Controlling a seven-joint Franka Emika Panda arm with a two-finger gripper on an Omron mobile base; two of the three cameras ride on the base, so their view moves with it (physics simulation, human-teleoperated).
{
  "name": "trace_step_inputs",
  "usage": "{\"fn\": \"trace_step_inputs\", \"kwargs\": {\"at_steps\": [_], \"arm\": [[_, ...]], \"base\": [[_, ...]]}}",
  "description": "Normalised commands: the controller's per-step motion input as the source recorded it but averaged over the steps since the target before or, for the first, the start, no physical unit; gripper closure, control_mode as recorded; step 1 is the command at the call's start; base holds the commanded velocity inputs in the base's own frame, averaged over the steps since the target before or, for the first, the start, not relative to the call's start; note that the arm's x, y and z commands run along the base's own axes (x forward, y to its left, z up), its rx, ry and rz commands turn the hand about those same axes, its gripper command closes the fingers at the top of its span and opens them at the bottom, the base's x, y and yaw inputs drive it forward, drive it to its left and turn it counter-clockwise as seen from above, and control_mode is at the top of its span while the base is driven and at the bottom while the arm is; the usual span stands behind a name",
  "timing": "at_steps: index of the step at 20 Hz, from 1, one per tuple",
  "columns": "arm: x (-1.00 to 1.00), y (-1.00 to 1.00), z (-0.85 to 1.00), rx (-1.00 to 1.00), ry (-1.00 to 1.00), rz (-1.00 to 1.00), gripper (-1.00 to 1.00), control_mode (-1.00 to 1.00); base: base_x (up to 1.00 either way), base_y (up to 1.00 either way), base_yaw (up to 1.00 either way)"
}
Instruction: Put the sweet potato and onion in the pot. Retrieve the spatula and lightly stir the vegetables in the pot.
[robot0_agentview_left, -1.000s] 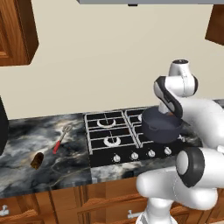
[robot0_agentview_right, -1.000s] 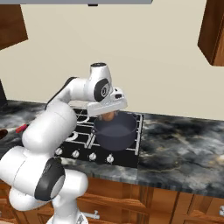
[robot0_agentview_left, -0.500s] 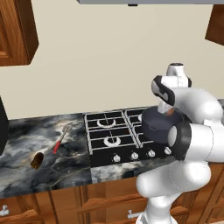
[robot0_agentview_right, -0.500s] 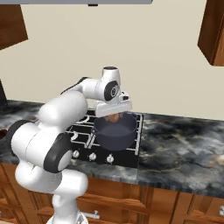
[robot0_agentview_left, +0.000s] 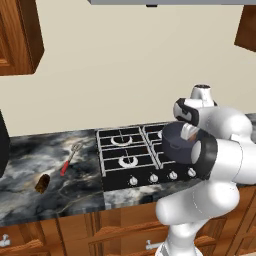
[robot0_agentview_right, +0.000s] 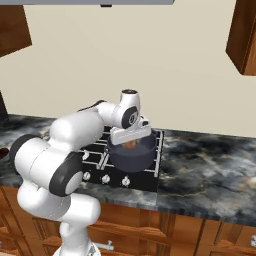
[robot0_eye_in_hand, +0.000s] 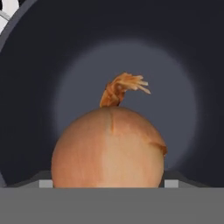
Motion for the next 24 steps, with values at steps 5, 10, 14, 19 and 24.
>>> {"fn": "trace_step_inputs", "kwargs": {"at_steps": [5,10,14,19,24], "arm": [[0.09,0.00,-0.15,0.00,0.00,0.06,1.00,-1.00],[0.20,-0.01,-0.09,0.00,0.00,0.03,1.00,-1.00],[0.02,0.00,-0.07,0.01,0.00,0.01,1.00,-1.00],[0.00,0.00,-0.02,0.00,0.00,0.00,-1.00,-1.00],[0.01,0.00,0.00,0.00,0.00,0.00,-1.00,-1.00]], "base": [[0.00,0.00,0.00],[0.00,0.00,0.00],[0.00,0.00,0.00],[0.00,0.00,0.00],[0.00,0.00,0.00]]}}
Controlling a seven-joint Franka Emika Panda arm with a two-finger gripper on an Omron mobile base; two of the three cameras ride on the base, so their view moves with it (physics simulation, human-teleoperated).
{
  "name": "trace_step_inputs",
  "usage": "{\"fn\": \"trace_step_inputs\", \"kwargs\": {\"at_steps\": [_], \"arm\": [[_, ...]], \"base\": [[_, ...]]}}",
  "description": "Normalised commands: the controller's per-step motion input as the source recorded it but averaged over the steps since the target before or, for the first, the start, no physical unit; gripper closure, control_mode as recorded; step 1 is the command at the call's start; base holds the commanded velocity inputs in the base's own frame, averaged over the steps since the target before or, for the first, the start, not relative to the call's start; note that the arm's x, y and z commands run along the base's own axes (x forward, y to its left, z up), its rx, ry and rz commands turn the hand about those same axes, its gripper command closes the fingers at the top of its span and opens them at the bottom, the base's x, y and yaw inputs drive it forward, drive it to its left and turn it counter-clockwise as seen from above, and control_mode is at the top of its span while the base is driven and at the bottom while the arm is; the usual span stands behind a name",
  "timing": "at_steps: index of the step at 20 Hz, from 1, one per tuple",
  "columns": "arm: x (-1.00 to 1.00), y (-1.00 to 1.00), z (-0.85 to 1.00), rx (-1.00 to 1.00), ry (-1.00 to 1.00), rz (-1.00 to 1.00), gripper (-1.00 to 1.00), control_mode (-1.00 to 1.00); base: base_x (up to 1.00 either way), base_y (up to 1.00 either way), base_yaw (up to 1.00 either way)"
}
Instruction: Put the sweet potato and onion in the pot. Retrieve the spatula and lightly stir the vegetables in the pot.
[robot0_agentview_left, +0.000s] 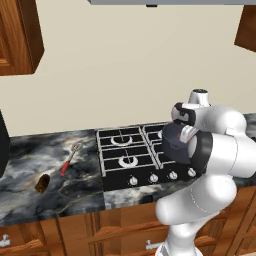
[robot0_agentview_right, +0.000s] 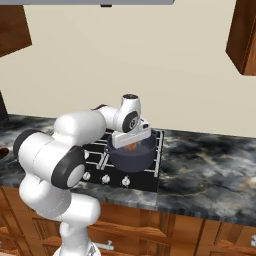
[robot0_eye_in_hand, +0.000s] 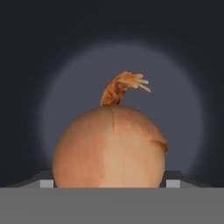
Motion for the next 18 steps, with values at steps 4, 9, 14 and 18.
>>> {"fn": "trace_step_inputs", "kwargs": {"at_steps": [4,9,14,18], "arm": [[0.01,0.00,0.00,0.00,-0.02,0.00,-1.00,-1.00],[0.03,0.00,0.08,0.00,-0.03,0.00,-1.00,-1.00],[-0.37,0.39,0.64,0.00,-0.24,0.00,-1.00,-1.00],[-0.32,0.56,0.52,0.00,-0.21,0.00,-1.00,-1.00]], "base": [[0.00,0.00,0.00],[0.00,0.00,0.00],[0.00,0.00,0.00],[0.00,0.00,0.00]]}}
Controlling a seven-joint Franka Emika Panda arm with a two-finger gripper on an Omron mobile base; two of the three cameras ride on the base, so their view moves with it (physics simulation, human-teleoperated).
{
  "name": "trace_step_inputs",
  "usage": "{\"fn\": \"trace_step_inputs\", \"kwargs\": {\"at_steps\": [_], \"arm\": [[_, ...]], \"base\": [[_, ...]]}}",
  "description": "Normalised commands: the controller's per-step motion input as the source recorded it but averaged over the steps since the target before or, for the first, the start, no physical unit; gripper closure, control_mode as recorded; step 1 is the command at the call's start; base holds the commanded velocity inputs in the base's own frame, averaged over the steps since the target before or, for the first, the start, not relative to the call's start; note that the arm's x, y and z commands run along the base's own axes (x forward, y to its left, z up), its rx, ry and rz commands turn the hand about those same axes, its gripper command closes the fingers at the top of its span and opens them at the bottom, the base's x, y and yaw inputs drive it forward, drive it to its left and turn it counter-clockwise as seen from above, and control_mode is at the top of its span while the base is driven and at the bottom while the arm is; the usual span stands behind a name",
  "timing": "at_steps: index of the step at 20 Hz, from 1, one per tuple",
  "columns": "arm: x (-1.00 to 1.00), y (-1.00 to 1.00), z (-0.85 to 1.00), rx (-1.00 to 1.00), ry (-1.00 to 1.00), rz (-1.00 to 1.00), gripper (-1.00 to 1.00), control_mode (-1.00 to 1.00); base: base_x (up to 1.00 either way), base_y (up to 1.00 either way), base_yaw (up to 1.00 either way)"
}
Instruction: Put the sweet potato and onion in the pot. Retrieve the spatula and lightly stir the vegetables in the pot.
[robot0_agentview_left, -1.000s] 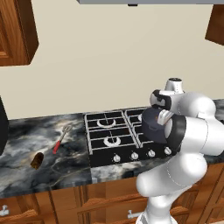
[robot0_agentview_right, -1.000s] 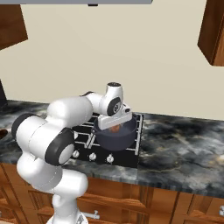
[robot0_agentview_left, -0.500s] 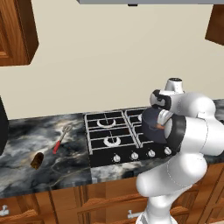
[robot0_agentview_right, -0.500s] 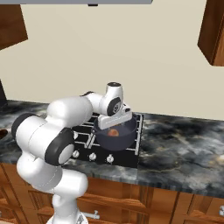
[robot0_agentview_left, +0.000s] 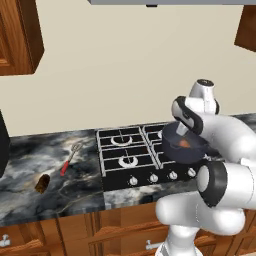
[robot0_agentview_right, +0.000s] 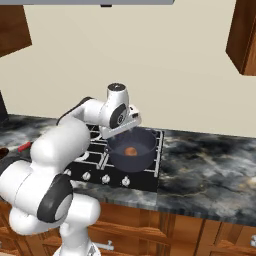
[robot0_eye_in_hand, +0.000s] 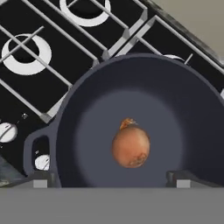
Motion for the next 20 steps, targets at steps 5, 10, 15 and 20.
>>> {"fn": "trace_step_inputs", "kwargs": {"at_steps": [5,10,15,20], "arm": [[-0.57,0.62,0.41,0.00,0.00,0.00,-1.00,-1.00],[-0.59,0.57,0.13,0.00,0.11,-0.01,-1.00,-1.00],[-0.09,0.64,0.00,0.04,0.01,-0.26,-1.00,-1.00],[-0.24,0.64,0.00,0.06,0.12,-0.41,-1.00,-1.00]], "base": [[0.00,0.00,0.00],[0.00,0.00,0.00],[0.00,0.00,0.00],[0.00,0.00,0.00]]}}
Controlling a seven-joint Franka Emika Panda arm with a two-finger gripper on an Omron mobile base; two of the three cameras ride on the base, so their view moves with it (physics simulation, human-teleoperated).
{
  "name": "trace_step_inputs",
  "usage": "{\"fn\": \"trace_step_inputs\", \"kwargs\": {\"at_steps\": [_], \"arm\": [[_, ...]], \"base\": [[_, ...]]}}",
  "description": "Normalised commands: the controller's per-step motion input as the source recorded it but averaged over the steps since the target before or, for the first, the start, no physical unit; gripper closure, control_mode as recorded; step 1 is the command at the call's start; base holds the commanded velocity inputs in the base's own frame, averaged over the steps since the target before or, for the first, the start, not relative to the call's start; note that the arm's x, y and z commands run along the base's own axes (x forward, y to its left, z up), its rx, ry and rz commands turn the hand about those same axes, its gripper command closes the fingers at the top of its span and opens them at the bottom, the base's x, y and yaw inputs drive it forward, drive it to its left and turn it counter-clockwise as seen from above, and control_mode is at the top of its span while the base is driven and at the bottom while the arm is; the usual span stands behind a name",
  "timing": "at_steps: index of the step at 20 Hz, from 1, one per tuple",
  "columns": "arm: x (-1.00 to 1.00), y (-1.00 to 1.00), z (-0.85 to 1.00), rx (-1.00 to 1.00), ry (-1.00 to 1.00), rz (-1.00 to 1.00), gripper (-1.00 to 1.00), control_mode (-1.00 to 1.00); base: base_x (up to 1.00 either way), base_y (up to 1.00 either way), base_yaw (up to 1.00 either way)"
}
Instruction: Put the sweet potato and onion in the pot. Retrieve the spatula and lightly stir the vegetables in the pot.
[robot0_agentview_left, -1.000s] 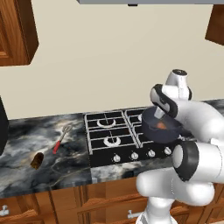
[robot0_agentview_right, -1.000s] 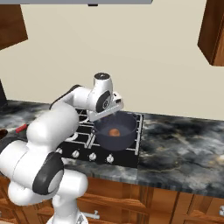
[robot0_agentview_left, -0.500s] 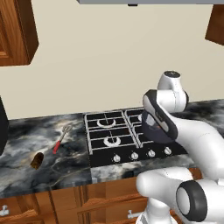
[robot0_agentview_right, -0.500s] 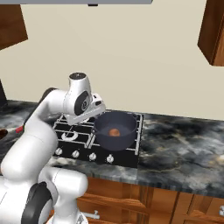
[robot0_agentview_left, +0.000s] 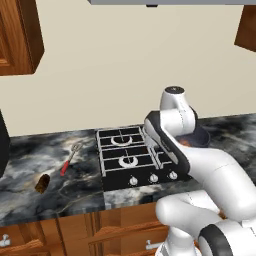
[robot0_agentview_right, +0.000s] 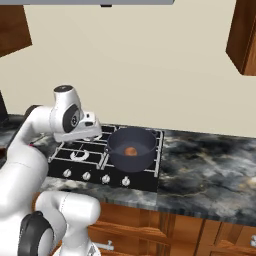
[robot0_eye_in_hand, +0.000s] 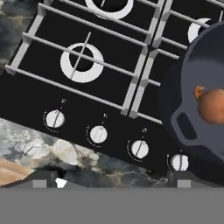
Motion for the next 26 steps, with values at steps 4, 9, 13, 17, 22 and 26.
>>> {"fn": "trace_step_inputs", "kwargs": {"at_steps": [4,9,13,17,22,26], "arm": [[-0.30,0.18,0.00,0.07,0.31,-0.34,-1.00,-1.00],[-0.37,0.01,0.00,0.08,0.22,-0.08,-1.00,-1.00],[-0.06,0.00,-0.10,0.00,0.00,0.01,-1.00,-1.00],[0.06,0.49,-0.33,0.00,0.00,0.00,-1.00,-1.00],[0.00,1.00,-0.06,0.01,0.00,0.04,-1.00,-1.00],[0.01,1.00,-0.15,0.02,0.00,0.10,-1.00,-1.00]], "base": [[0.00,0.00,0.00],[0.00,0.00,0.00],[0.00,0.00,0.00],[0.00,0.00,0.00],[0.00,0.00,0.00],[0.00,0.00,0.00]]}}
